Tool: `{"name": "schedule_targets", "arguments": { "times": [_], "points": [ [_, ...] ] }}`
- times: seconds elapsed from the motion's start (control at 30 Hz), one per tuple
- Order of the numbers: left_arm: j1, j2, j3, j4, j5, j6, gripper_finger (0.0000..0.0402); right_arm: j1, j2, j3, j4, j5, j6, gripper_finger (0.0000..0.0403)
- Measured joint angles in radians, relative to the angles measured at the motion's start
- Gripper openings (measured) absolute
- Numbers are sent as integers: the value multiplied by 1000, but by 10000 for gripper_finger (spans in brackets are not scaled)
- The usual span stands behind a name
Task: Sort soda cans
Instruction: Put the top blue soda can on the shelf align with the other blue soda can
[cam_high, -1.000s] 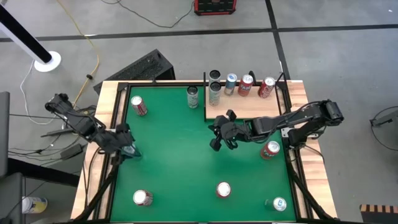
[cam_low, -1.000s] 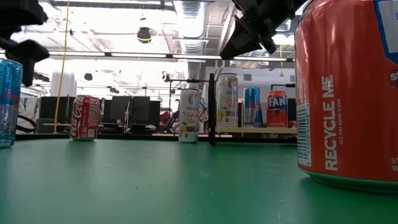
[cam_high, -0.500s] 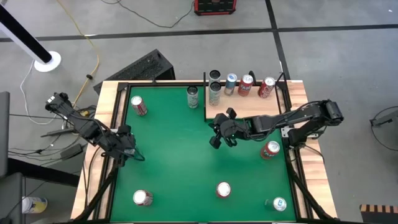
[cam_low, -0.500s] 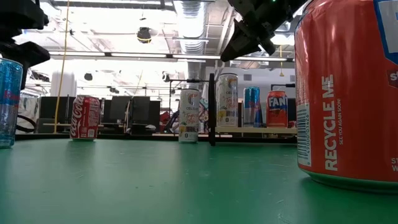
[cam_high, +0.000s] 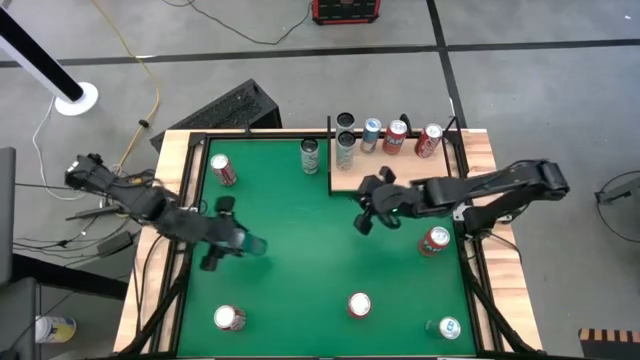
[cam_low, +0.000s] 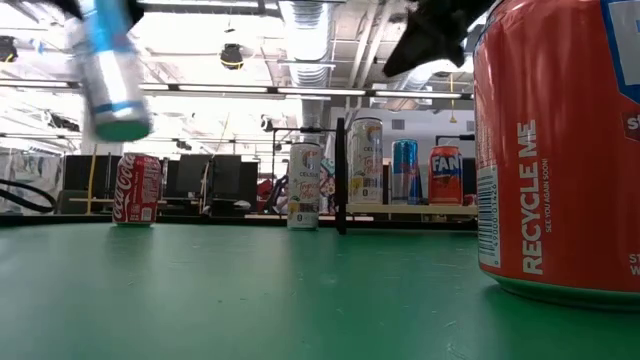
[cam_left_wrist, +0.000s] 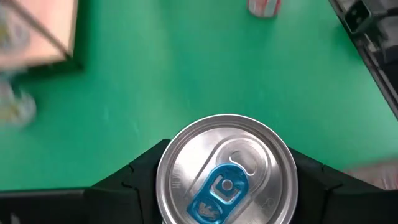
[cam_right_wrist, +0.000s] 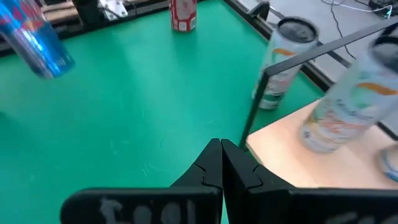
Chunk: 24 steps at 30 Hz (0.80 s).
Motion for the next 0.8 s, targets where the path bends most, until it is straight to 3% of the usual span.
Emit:
{"name": "schedule_targets", "arguments": {
  "times": [0.23, 0.37, 0.57, 0.8],
  "points": [
    [215, 384, 277, 148, 198, 294, 215, 0, -176, 0, -169, 9, 1, 21],
    [307, 605, 447, 185, 337, 379, 215, 0, -252, -10, -218, 31, 8, 21],
    [374, 872, 631, 159, 415, 463, 215, 7, -304, -21, -268, 29, 10, 21],
    [392, 1033, 705, 156, 447, 507, 215, 15, -292, -22, -296, 28, 8, 21]
  ]
}}
